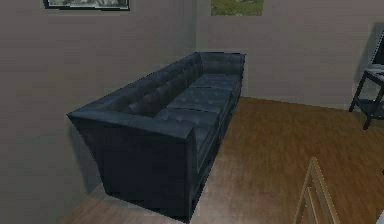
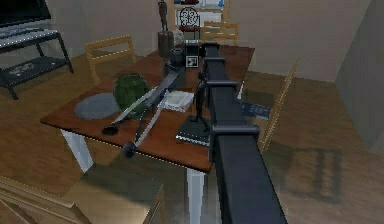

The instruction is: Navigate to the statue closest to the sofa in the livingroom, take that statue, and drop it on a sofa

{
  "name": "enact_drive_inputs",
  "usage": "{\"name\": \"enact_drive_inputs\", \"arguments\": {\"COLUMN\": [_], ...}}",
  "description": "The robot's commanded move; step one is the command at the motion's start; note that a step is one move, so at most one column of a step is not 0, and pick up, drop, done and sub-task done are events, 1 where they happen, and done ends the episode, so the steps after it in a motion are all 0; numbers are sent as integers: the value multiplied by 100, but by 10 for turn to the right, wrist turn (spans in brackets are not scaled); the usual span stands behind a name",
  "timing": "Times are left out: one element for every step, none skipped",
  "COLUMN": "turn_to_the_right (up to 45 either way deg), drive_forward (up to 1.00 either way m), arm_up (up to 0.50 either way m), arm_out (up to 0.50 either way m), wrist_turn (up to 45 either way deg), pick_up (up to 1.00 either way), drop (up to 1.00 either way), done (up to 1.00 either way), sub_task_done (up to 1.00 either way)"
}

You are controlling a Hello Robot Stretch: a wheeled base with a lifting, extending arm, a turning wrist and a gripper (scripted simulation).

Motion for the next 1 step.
{"name": "enact_drive_inputs", "arguments": {"turn_to_the_right": [0], "drive_forward": [0], "arm_up": [0], "arm_out": [0], "wrist_turn": [450], "pick_up": [0], "drop": [0], "done": [0], "sub_task_done": [0]}}
